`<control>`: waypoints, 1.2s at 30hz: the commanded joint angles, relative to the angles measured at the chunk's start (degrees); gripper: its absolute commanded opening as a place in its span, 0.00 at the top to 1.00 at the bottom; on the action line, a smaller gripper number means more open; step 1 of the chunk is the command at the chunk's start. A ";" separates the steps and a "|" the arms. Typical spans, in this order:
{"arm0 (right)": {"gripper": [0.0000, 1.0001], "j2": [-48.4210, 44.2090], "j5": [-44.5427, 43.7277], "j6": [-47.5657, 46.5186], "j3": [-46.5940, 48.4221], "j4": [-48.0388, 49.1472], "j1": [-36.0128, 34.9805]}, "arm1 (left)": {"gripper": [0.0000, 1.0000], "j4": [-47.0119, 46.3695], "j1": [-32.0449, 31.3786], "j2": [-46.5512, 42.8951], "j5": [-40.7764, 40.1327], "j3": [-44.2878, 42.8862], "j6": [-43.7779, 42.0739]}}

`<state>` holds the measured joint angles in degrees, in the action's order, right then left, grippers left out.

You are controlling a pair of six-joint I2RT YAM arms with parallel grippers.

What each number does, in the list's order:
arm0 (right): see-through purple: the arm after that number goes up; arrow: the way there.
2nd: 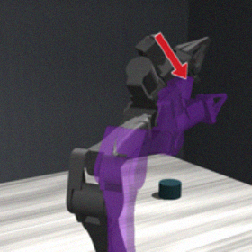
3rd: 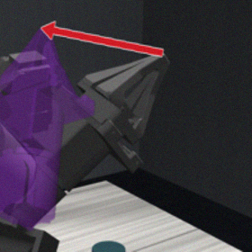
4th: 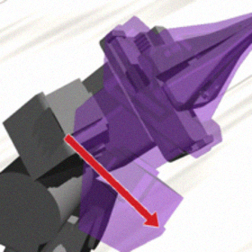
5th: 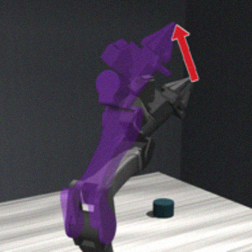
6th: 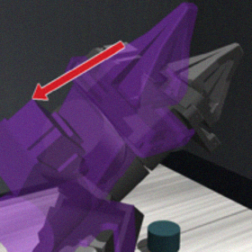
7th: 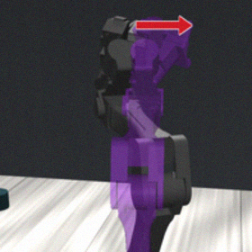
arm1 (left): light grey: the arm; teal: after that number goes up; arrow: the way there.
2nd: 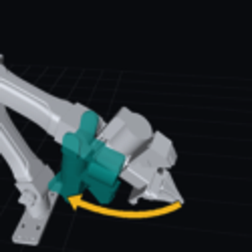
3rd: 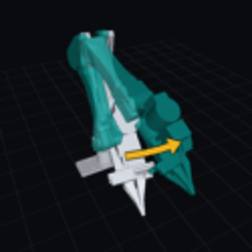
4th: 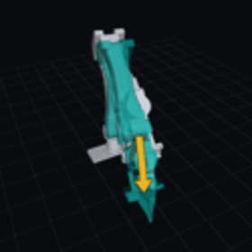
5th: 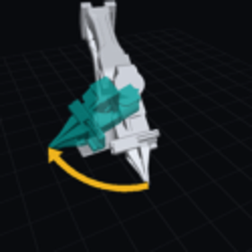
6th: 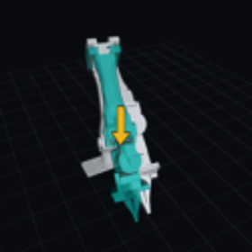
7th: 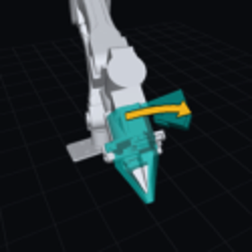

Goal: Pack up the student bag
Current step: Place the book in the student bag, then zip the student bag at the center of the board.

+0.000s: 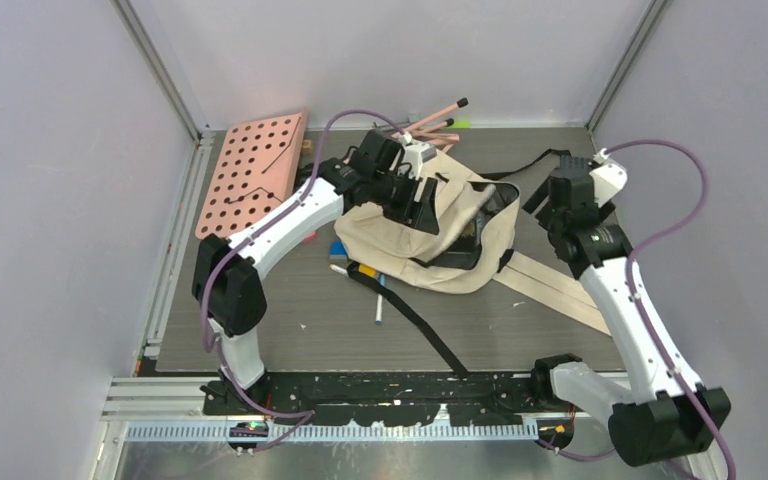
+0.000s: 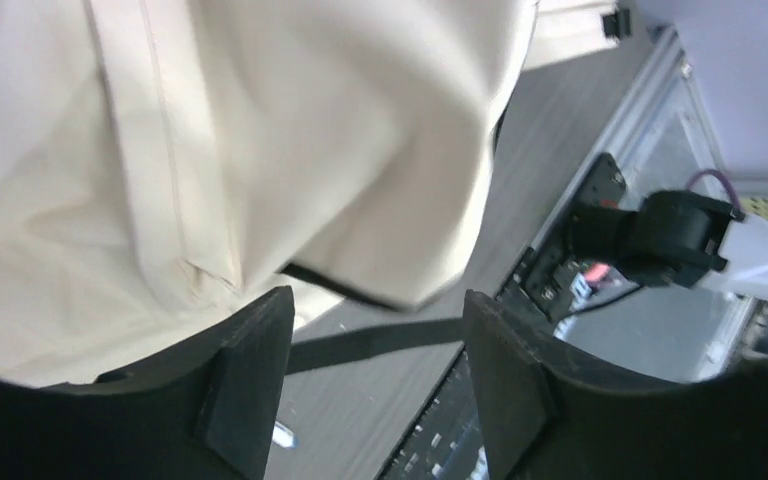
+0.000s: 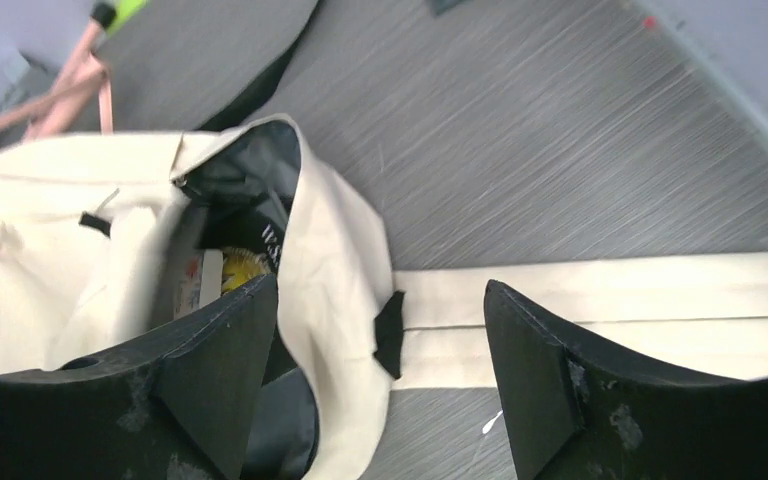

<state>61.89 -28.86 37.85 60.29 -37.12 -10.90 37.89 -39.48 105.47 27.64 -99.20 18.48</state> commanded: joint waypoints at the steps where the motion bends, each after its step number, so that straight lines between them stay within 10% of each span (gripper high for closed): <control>1: 0.17 -4.84 -4.51 -8.86 1.30 0.59 2.07 | 0.29 -4.27 -0.53 -7.48 7.73 3.63 -0.84; 13: 0.14 16.59 21.46 -16.66 15.46 5.32 6.56 | 0.15 -0.76 6.79 -11.08 -10.54 4.90 8.17; 27: 0.33 40.75 38.63 -8.38 25.50 9.91 10.01 | 0.14 0.70 16.67 0.43 -10.22 -0.59 6.02; 36: 0.40 46.64 43.04 -9.05 24.89 16.26 12.92 | 0.33 0.50 17.66 7.03 -10.54 -3.15 3.76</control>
<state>107.31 10.63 28.84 83.37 -26.37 1.78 38.87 -22.55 111.24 17.10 -99.31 24.47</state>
